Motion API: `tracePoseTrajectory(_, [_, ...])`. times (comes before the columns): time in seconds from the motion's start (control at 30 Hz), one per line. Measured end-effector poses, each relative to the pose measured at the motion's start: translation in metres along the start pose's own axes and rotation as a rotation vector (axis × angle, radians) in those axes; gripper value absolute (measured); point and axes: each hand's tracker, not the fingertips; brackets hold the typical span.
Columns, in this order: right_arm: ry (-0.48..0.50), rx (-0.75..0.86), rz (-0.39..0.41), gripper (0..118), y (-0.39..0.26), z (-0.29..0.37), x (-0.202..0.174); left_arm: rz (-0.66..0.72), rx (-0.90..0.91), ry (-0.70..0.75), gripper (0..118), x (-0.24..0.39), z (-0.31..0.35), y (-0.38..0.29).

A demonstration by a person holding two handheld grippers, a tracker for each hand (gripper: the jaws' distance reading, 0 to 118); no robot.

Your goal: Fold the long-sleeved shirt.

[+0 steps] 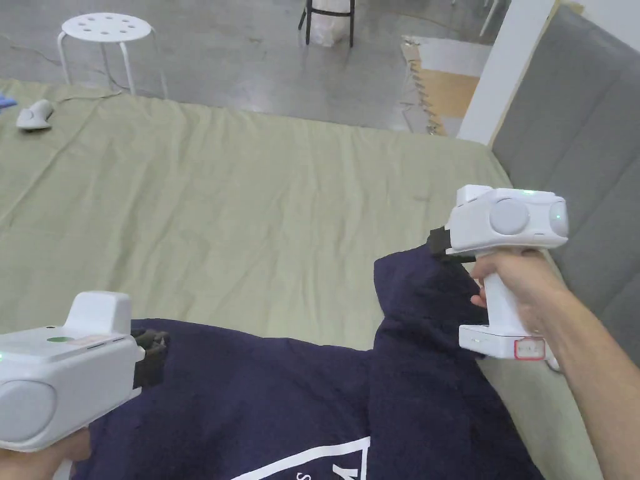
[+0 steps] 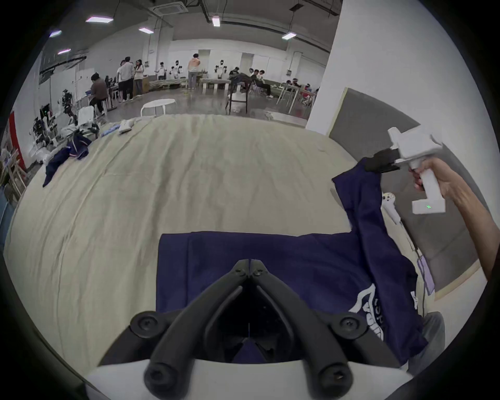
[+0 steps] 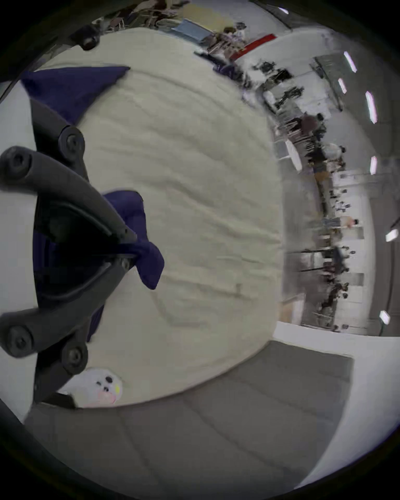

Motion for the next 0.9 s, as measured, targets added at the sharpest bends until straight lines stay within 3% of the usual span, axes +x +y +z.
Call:
tracePoseTrajectory(0.13, [0.012, 0.107, 0.079, 4, -0.043, 0.092, -0.011, 0.005, 0.03, -0.018, 4, 0.003, 0.033, -0.009])
tracePoseTrajectory(0.33, [-0.022, 0.14, 0.097, 4, -0.146, 0.172, -0.041, 0.004, 0.041, -0.027, 4, 0.004, 0.068, -0.031])
tracePoseTrajectory(0.43, [-0.04, 0.054, 0.076, 4, -0.207, 0.16, -0.047, -0.001, 0.044, -0.038, 4, 0.007, 0.081, -0.042])
tracePoseTrajectory(0.63, [-0.063, -0.254, 0.069, 4, -0.288, 0.063, -0.045, 0.003, 0.021, -0.053, 4, 0.01, 0.089, -0.055])
tracePoseTrajectory(0.73, [-0.065, -0.192, 0.03, 5, -0.283, 0.057, -0.04, 0.001, 0.019, -0.05, 4, 0.013, 0.093, -0.058])
tracePoseTrajectory(0.77, [-0.067, -0.222, 0.031, 11, -0.278, 0.062, -0.041, 0.0, 0.021, -0.052, 4, 0.013, 0.093, -0.06])
tracePoseTrajectory(0.8, [-0.067, -0.238, 0.036, 30, -0.273, 0.066, -0.041, 0.004, 0.02, -0.054, 4, 0.013, 0.092, -0.06])
tracePoseTrajectory(0.83, [-0.073, -0.219, 0.045, 63, -0.272, 0.075, -0.043, 0.01, 0.018, -0.055, 4, 0.013, 0.091, -0.061])
tracePoseTrajectory(0.87, [-0.095, -0.163, 0.062, 107, -0.272, 0.088, -0.044, 0.014, 0.016, -0.054, 4, 0.014, 0.091, -0.062])
tracePoseTrajectory(0.9, [-0.097, -0.111, 0.058, 118, -0.272, 0.106, -0.045, 0.015, 0.016, -0.053, 4, 0.015, 0.091, -0.063])
